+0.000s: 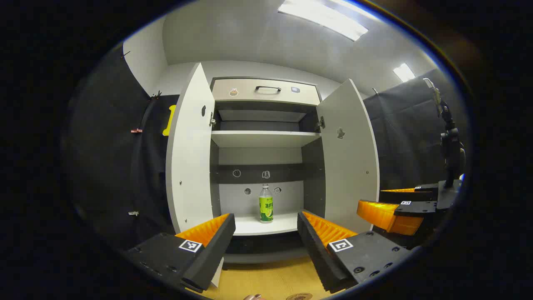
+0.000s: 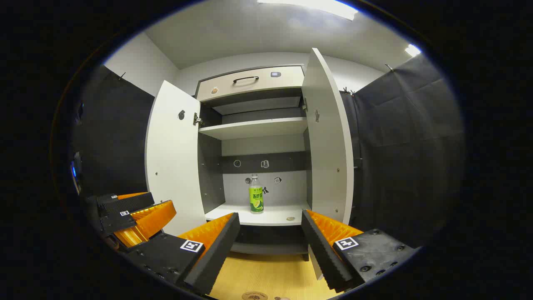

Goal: Grasp the bottle in the cabinet with the left hand and place it on the coaster, then close the right door with the right hand and the left door with the left hand.

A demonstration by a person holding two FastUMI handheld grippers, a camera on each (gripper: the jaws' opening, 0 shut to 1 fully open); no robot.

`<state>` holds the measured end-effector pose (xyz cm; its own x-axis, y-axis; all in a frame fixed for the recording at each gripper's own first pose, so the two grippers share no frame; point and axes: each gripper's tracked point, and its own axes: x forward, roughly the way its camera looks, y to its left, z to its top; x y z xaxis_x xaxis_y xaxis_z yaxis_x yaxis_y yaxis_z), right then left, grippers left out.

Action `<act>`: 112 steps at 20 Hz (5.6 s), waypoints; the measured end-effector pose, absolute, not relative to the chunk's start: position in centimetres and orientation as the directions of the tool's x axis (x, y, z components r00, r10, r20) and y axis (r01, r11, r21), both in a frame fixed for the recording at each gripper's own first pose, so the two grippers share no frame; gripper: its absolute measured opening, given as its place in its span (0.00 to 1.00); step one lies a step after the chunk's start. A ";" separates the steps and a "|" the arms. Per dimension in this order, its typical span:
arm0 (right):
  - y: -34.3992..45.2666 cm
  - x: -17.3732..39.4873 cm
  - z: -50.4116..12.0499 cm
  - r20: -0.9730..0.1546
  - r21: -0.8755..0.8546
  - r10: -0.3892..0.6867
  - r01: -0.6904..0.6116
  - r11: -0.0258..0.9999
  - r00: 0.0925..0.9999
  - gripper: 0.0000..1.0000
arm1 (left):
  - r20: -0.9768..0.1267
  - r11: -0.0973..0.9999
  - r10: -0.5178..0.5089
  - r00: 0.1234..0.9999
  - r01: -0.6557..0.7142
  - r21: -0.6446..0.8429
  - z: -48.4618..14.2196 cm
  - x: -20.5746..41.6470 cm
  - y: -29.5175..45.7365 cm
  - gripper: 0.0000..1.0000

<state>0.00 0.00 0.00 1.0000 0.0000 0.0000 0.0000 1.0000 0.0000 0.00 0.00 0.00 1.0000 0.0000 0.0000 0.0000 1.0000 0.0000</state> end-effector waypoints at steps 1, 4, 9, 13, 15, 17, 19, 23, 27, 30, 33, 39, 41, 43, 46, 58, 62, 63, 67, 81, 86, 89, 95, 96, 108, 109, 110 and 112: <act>-0.1 0.1 0.0 0.000 -0.005 -0.004 0.004 1.000 1.000 0.99 | 0.010 1.000 -0.008 1.000 0.008 0.001 0.2 0.0 -0.1 0.95; 0.0 0.2 -0.1 -0.003 0.001 -0.013 0.013 1.000 1.000 0.99 | 0.023 0.998 -0.009 1.000 0.008 0.059 0.2 0.3 -0.1 0.94; 0.8 0.1 0.4 0.021 -0.004 -0.004 0.004 1.000 1.000 0.98 | 0.000 0.997 -0.034 0.999 0.034 0.074 -0.4 0.7 -0.7 0.95; 0.9 0.0 0.5 0.023 0.001 -0.013 0.013 1.000 1.000 0.98 | -0.010 0.998 -0.038 0.999 0.039 0.052 -0.8 1.3 -0.3 0.96; 0.8 0.1 0.5 0.024 0.003 -0.021 0.021 1.000 0.999 0.98 | -0.014 0.998 -0.041 0.999 0.041 0.043 -1.1 1.3 -0.1 0.96; 0.8 0.1 0.6 0.028 0.004 -0.027 0.027 1.000 0.999 0.98 | -0.018 0.998 -0.042 0.999 0.042 0.049 -1.3 1.4 0.1 0.96; 0.9 0.2 0.8 0.038 -0.004 -0.032 0.033 0.999 0.999 0.98 | -0.021 0.997 -0.053 0.998 0.054 0.046 -1.4 1.5 0.1 0.96; 1.5 0.2 0.6 0.038 -0.011 -0.034 0.034 0.999 0.999 0.98 | -0.028 0.997 -0.068 0.997 0.069 0.033 -1.8 1.6 0.5 0.96; 1.6 0.2 0.4 0.038 -0.035 -0.045 0.046 0.998 0.998 0.98 | -0.054 0.992 -0.128 0.990 0.128 0.001 -2.7 2.3 -0.1 0.96; 1.6 0.5 0.6 0.038 -0.037 -0.043 0.044 0.998 0.998 0.98 | -0.061 0.993 -0.118 0.991 0.119 0.014 -3.0 3.4 0.5 0.96; 1.3 1.2 0.8 0.046 -0.046 -0.039 0.041 0.998 0.998 0.98 | -0.030 0.994 -0.106 0.994 0.107 0.038 -2.2 5.0 0.6 0.96; 0.5 4.5 -0.2 0.028 -0.074 0.010 -0.008 0.997 1.000 0.98 | -0.009 0.992 -0.106 0.994 0.106 0.061 -2.4 11.0 0.1 0.96; -0.1 6.0 -0.5 0.025 -0.070 0.019 -0.018 0.997 1.000 0.98 | -0.022 0.990 -0.112 0.994 0.113 0.079 -2.9 13.6 -0.3 0.96; -0.4 7.5 -0.7 0.023 -0.057 0.037 -0.036 0.998 0.999 0.98 | -0.022 0.991 -0.098 0.995 0.100 0.091 -3.2 16.1 -0.1 0.96; -1.2 9.4 -1.3 0.012 -0.050 0.057 -0.056 0.997 0.998 0.98 | -0.018 0.992 -0.083 0.996 0.084 0.097 -3.7 19.8 0.0 0.96; -1.6 15.0 -2.8 0.016 -0.121 0.143 -0.140 0.983 0.990 0.98 | -0.060 0.992 -0.058 0.997 0.064 0.106 -8.7 33.5 0.8 0.96; -0.8 16.4 -3.2 0.027 -0.161 0.175 -0.168 0.973 0.984 0.98 | -0.052 0.994 -0.049 0.997 0.054 0.092 -10.2 37.0 1.2 0.96; -0.5 16.7 -3.4 0.026 -0.169 0.184 -0.177 0.970 0.983 0.98 | -0.061 0.993 -0.052 0.997 0.058 0.099 -10.7 37.9 1.2 0.96; -0.6 18.2 -4.0 0.013 -0.167 0.193 -0.188 0.968 0.981 0.98 | -0.073 0.993 -0.049 0.996 0.056 0.099 -12.1 40.8 1.5 0.96; -1.4 21.4 -6.0 -0.039 -0.121 0.192 -0.196 0.973 0.981 0.98 | -0.141 0.997 -0.032 0.989 0.041 0.060 -16.6 46.5 2.0 0.95; -2.2 21.7 -6.2 -0.059 -0.110 0.174 -0.179 0.978 0.983 0.98 | -0.147 0.998 -0.045 0.988 0.050 0.032 -17.0 46.7 1.8 0.80; -2.3 21.6 -6.0 -0.052 -0.103 0.168 -0.172 0.980 0.984 0.98 | -0.125 0.998 -0.048 0.991 0.052 0.030 -16.3 46.3 1.8 0.79; -1.4 20.0 -5.2 -0.035 -0.088 0.168 -0.171 0.981 0.985 0.98 | -0.092 0.995 -0.057 0.994 0.064 0.071 -13.6 42.7 2.4 0.79; -1.3 19.6 -4.9 -0.027 -0.085 0.166 -0.168 0.982 0.986 0.98 | -0.092 0.995 -0.051 0.994 0.058 0.077 -13.5 42.0 2.5 0.78; -2.0 9.8 -1.6 0.041 -0.112 0.048 -0.043 0.993 0.998 0.98 | -0.069 0.994 -0.104 0.992 0.107 0.028 -10.3 27.4 0.4 0.79; -2.1 8.8 -1.3 0.049 -0.112 0.038 -0.032 0.993 0.998 0.98 | -0.073 0.994 -0.107 0.992 0.109 0.022 -10.1 25.9 0.2 0.79; -2.2 7.9 -0.8 0.060 -0.110 0.026 -0.019 0.994 0.998 0.98 | -0.074 0.994 -0.111 0.991 0.113 0.016 -9.9 24.5 0.0 0.79; -2.4 6.2 -0.4 0.066 -0.096 0.007 -0.001 0.995 0.998 0.98 | -0.079 0.993 -0.118 0.990 0.119 0.000 -9.9 21.7 -0.4 0.78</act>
